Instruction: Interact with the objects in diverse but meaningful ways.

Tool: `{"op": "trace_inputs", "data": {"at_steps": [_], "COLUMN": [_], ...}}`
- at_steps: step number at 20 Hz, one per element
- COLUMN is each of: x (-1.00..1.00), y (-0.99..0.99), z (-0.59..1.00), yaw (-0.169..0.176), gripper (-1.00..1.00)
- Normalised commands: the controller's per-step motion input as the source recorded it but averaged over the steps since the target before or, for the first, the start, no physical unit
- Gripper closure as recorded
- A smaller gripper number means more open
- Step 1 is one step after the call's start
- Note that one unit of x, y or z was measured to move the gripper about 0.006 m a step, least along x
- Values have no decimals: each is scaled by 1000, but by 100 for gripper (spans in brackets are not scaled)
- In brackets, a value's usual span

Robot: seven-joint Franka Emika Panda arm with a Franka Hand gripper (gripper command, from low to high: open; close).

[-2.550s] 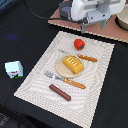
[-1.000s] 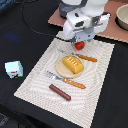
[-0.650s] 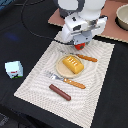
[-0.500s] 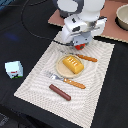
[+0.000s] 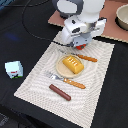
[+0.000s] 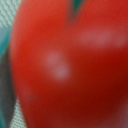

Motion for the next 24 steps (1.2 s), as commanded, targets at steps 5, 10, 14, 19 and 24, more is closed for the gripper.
{"op": "trace_inputs", "data": {"at_steps": [5,10,14,19,24], "x": [-323,-560,-467,-340,-344], "y": [-93,-393,-486,-560,-611], "z": [304,989,1000,1000,661], "yaw": [-8,-115,-108,-100,-66], "gripper": [100,100,100,100,100]}}
